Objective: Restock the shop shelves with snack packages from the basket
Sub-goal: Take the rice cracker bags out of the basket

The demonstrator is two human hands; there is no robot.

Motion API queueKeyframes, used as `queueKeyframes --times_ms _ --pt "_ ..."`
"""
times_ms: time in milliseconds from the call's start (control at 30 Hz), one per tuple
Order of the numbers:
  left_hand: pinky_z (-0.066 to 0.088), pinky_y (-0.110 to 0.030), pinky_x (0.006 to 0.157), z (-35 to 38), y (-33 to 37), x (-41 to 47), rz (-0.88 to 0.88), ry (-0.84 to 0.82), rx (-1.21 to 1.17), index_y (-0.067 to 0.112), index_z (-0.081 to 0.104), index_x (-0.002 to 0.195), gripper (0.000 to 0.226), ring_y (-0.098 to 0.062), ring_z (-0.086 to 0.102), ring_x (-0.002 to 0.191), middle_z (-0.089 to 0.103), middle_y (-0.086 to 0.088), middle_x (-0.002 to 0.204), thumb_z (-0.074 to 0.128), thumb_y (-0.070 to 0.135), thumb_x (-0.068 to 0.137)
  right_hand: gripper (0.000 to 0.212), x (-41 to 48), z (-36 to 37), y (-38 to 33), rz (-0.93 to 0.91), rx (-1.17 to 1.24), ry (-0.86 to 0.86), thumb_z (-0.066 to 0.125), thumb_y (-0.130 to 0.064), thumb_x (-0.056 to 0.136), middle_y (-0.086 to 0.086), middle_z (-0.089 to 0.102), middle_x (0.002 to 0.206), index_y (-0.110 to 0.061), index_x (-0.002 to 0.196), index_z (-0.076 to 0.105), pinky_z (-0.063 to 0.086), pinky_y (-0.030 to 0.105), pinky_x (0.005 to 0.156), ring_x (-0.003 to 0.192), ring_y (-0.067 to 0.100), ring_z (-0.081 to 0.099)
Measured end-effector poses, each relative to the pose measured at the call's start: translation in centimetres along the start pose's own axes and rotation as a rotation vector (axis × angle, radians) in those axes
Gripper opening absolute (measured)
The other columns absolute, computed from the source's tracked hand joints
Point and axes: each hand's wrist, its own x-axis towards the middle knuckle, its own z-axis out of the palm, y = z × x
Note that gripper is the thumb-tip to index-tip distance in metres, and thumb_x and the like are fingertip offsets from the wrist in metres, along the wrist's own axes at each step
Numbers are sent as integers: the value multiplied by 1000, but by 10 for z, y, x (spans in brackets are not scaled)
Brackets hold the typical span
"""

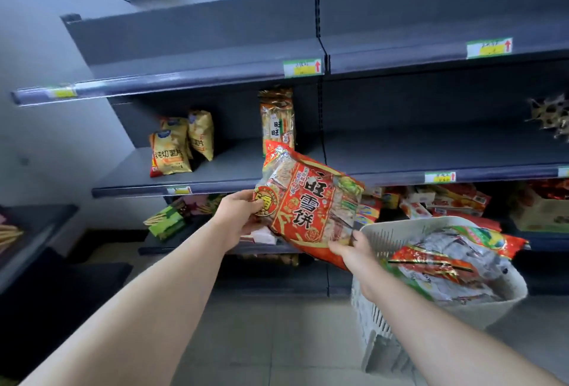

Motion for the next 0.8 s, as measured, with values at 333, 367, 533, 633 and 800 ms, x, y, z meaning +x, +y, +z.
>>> queueKeyframes --times_ms 333,367,533,633,800 --pt "56 -41 92 -164 89 12 267 220 -109 17 63 124 28 -24 70 102 74 -6 108 57 9 98 66 -9 150 -140 -467 -137 56 66 -25 91 -5 55 138 -33 146 32 51 35 85 116 20 57" --pt "57 -39 87 -179 98 17 304 247 -102 17 64 123 27 -22 71 98 74 -5 105 57 9 97 66 -8 167 -156 -511 -143 61 66 -24 91 -5 54 140 -34 146 32 51 35 86 118 21 57" --pt "51 -15 55 -252 152 45 509 322 -42 15 65 117 27 -7 68 72 72 -2 97 57 0 94 70 3 244 -235 -695 -116 91 66 -15 89 -4 57 134 -31 148 34 47 30 90 119 19 55" --pt "52 -19 67 -287 183 65 584 345 34 16 65 120 31 -12 68 86 72 -4 107 62 3 92 66 9 285 -277 -767 -149 165 67 -20 88 -3 59 131 -35 144 35 53 44 94 118 22 57" --pt "54 -28 81 -324 233 106 641 411 113 24 61 123 38 -15 66 99 68 3 106 71 13 88 63 27 332 -340 -839 -163 231 70 -25 88 0 62 128 -32 142 37 56 40 87 111 21 59"
